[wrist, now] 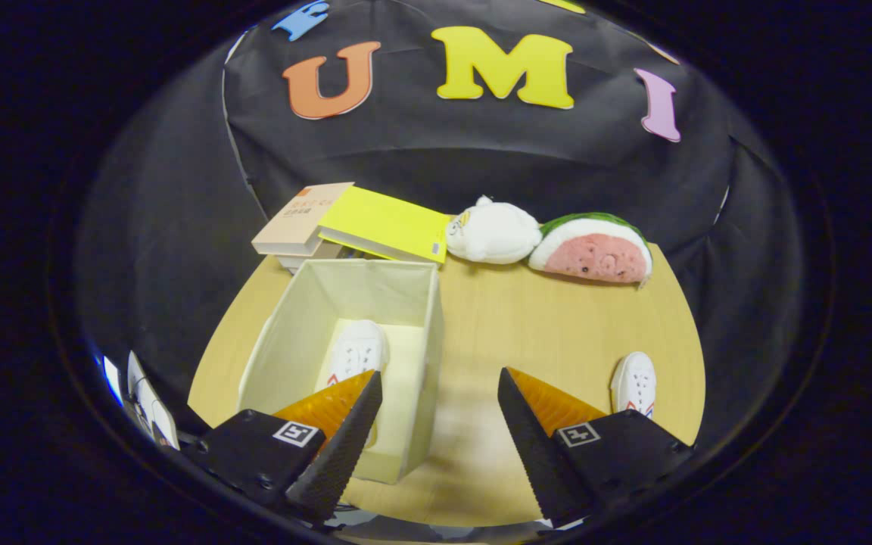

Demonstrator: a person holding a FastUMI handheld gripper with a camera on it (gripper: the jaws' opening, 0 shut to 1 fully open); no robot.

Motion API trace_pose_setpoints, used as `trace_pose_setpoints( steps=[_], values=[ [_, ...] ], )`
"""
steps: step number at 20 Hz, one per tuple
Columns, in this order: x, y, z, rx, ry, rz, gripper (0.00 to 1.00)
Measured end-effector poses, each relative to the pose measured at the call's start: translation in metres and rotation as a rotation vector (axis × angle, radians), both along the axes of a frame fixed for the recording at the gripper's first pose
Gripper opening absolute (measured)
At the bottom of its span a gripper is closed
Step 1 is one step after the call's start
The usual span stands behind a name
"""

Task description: Open the storage box then place both shoes into the box .Put the left shoe in first, then the right shoe, with the right side of both shoes facing outward in a uniform manner.

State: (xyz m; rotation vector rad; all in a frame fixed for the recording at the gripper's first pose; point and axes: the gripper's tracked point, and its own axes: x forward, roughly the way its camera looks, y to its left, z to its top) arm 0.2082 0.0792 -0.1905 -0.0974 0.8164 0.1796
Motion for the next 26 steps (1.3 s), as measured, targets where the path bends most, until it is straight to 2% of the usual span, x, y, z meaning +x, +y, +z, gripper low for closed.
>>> trace_pose_setpoints(
  steps=[6,13,16,19,26],
  values=[
    [0.002,-0.099,-0.024,0.022,0.057,-0.115,0.99],
    [0.003,-0.216,-0.062,-0.011,0.171,-0.220,0.99],
    [-0.011,-0.263,-0.076,-0.096,0.270,-0.238,0.99],
    [-0.009,-0.296,-0.086,-0.173,0.340,-0.223,0.99],
    [0.005,-0.330,-0.112,-0.169,0.414,-0.249,0.99]
  ],
)
